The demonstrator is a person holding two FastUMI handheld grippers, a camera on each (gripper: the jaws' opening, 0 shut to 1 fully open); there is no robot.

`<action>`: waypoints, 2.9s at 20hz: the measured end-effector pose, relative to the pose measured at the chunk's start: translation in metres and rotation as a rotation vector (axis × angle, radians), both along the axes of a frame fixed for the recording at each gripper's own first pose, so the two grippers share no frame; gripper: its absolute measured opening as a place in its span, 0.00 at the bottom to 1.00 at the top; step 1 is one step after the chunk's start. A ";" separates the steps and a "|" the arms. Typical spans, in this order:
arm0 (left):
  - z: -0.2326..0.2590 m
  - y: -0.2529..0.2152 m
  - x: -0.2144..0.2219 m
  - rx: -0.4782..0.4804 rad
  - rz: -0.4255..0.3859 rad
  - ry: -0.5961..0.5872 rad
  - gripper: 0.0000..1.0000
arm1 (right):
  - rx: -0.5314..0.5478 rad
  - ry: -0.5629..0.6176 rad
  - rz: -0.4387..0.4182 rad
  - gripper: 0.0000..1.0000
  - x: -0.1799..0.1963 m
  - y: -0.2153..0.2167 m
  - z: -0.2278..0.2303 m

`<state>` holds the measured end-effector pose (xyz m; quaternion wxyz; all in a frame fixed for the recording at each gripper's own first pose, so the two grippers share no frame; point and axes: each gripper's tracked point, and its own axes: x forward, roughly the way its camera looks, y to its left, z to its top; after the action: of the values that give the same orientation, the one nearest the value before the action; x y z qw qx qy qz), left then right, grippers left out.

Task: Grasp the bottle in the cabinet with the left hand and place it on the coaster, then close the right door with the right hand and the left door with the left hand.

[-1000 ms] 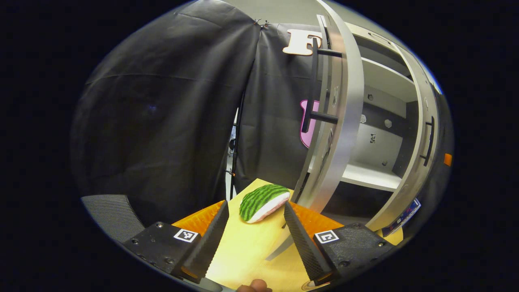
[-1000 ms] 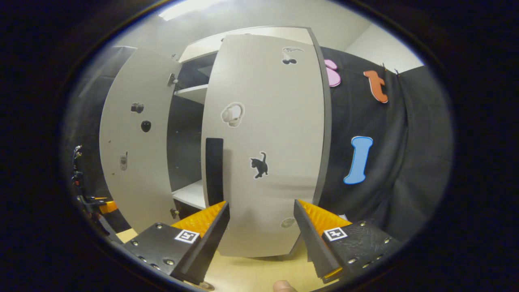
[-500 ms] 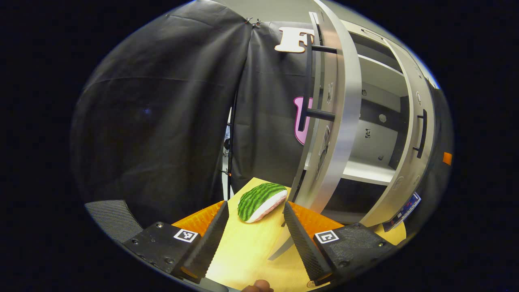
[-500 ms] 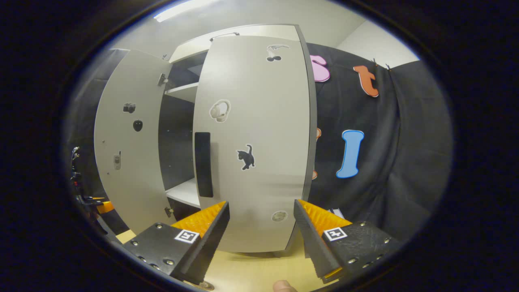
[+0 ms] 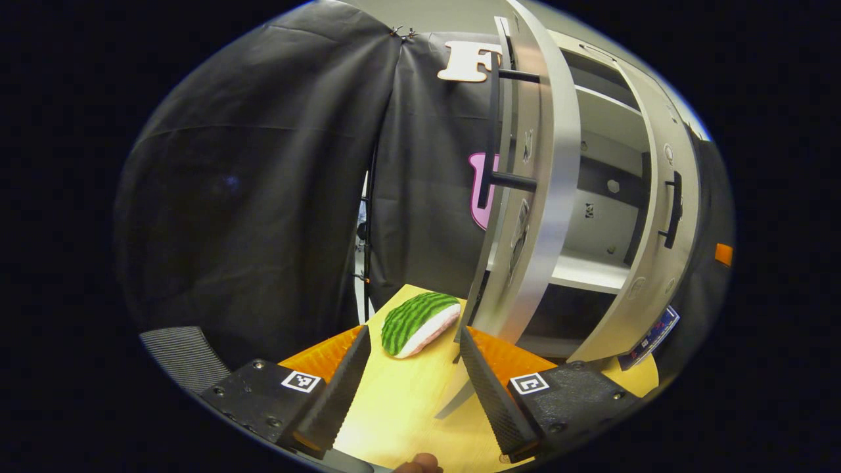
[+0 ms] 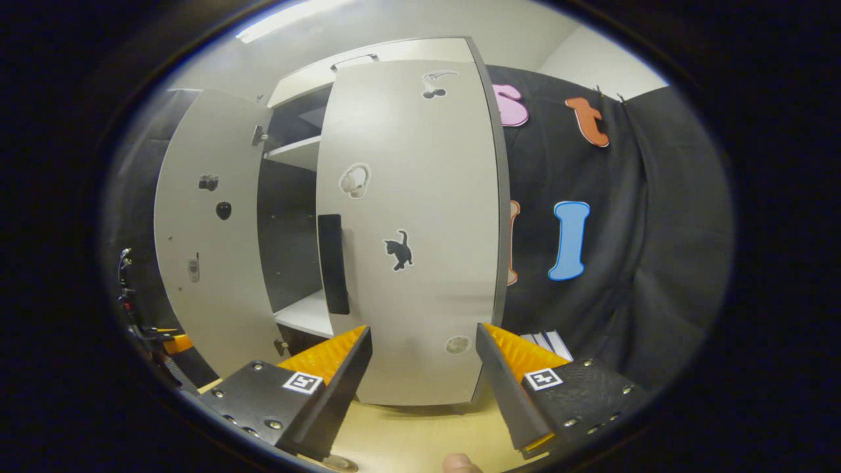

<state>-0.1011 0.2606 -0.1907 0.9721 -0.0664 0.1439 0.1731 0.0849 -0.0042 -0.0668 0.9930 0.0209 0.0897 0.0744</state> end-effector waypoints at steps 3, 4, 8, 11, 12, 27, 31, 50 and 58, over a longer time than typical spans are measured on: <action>0.000 -0.003 0.001 0.008 -0.027 0.008 0.90 | 0.015 0.004 -0.002 0.96 -0.002 -0.001 0.000; 0.001 -0.005 0.002 0.012 -0.038 0.010 0.90 | 0.019 0.008 -0.002 0.96 -0.002 -0.001 -0.002; 0.003 -0.012 0.001 0.019 -0.064 0.012 0.90 | 0.028 0.012 -0.010 0.93 -0.005 -0.003 -0.002; 0.005 -0.022 0.003 0.025 -0.095 0.017 0.90 | 0.035 0.015 -0.019 0.96 -0.009 -0.006 -0.002; 0.004 -0.027 0.004 0.028 -0.108 0.020 0.90 | 0.036 0.017 -0.022 0.96 -0.009 -0.008 -0.004; -0.001 -0.096 0.030 -0.001 -0.294 0.021 0.90 | 0.038 0.032 -0.073 0.96 -0.023 -0.036 -0.012; -0.005 -0.110 0.040 -0.015 -0.322 0.030 0.89 | 0.045 0.038 -0.095 0.96 -0.023 -0.045 -0.014; -0.016 -0.226 0.082 -0.016 -0.598 0.071 0.90 | 0.037 0.052 -0.193 0.93 -0.032 -0.093 -0.024; -0.013 -0.223 0.077 -0.005 -0.574 0.073 0.90 | 0.058 0.055 -0.181 0.96 -0.034 -0.098 -0.028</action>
<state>-0.0246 0.0372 -0.2032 0.9753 -0.0193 0.1923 -0.1074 0.0508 -0.1019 -0.0950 0.9918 0.0596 0.1124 -0.0134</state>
